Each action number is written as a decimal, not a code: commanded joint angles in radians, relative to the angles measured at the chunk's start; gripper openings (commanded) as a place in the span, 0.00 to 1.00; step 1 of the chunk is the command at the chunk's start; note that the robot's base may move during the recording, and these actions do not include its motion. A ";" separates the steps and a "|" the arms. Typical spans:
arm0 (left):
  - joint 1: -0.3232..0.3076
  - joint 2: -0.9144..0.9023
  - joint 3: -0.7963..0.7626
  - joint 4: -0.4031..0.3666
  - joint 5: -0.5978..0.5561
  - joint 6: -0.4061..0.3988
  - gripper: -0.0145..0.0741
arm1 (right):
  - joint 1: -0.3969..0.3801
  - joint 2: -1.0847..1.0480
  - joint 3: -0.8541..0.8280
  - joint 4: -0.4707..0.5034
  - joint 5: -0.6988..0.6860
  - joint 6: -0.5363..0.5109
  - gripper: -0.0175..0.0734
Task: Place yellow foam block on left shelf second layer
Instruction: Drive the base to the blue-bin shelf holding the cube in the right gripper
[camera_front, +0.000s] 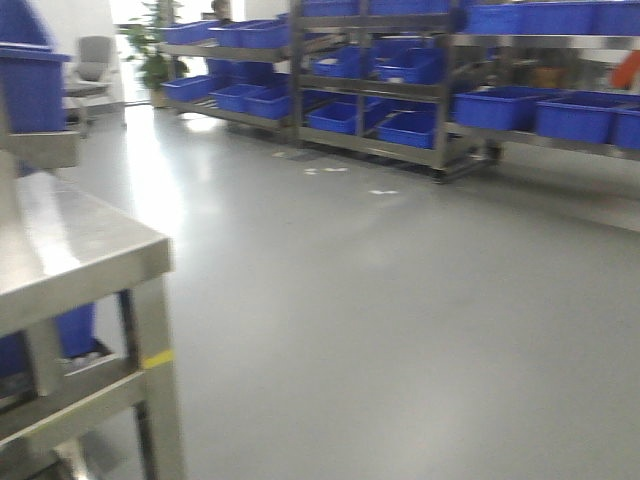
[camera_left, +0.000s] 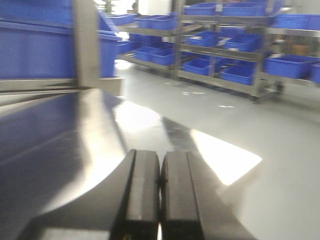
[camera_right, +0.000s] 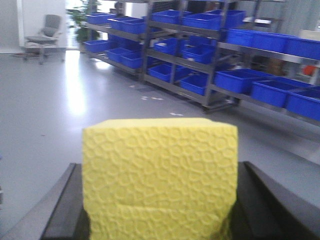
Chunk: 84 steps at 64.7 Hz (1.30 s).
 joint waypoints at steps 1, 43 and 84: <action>-0.008 0.008 0.026 -0.002 -0.082 -0.004 0.32 | -0.006 0.014 -0.030 0.006 -0.093 -0.011 0.51; -0.008 0.008 0.026 -0.002 -0.082 -0.004 0.32 | -0.006 0.014 -0.030 0.006 -0.093 -0.011 0.51; -0.008 0.008 0.026 -0.002 -0.088 -0.004 0.32 | -0.006 0.014 -0.030 0.006 -0.093 -0.011 0.51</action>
